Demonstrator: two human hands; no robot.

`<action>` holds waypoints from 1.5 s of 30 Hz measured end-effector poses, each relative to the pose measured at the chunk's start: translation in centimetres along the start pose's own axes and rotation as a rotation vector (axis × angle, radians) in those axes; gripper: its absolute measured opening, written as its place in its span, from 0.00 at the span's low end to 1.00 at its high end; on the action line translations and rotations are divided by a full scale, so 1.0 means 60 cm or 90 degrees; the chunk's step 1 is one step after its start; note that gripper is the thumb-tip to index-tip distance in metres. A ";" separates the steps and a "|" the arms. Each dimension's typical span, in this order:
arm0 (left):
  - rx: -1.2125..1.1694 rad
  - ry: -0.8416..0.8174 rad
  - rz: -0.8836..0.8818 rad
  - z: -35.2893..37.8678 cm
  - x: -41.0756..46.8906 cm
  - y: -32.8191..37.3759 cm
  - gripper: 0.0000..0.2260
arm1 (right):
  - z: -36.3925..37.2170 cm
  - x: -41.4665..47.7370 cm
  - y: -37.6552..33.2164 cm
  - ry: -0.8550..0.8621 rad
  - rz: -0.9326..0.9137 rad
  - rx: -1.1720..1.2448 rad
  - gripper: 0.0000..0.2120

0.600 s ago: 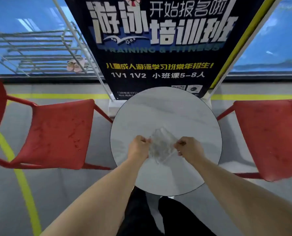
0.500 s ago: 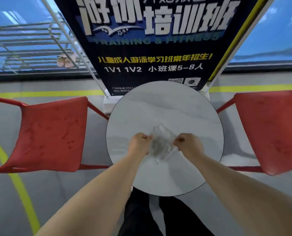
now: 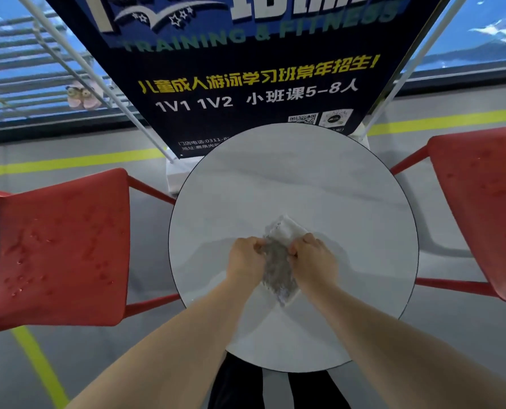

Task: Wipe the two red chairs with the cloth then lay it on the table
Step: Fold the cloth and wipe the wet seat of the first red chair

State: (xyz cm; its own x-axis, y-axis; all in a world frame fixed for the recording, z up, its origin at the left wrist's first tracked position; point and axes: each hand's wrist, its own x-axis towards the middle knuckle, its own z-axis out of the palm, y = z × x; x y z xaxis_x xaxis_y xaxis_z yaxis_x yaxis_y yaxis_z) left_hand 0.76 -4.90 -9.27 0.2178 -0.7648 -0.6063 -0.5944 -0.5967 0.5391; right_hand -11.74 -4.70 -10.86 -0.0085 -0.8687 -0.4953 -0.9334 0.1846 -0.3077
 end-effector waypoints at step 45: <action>-0.438 0.370 0.168 -0.390 -0.351 -0.179 0.15 | -0.175 -0.345 -0.470 -0.188 -0.556 0.394 0.09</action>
State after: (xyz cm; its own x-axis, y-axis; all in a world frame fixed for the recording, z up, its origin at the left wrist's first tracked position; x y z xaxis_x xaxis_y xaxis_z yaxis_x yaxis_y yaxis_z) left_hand 20.65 11.92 11.40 0.6046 -0.7861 -0.1284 -0.1311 -0.2573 0.9574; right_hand 11.00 3.25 16.63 0.7272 -0.6839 -0.0597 -0.2365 -0.1679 -0.9570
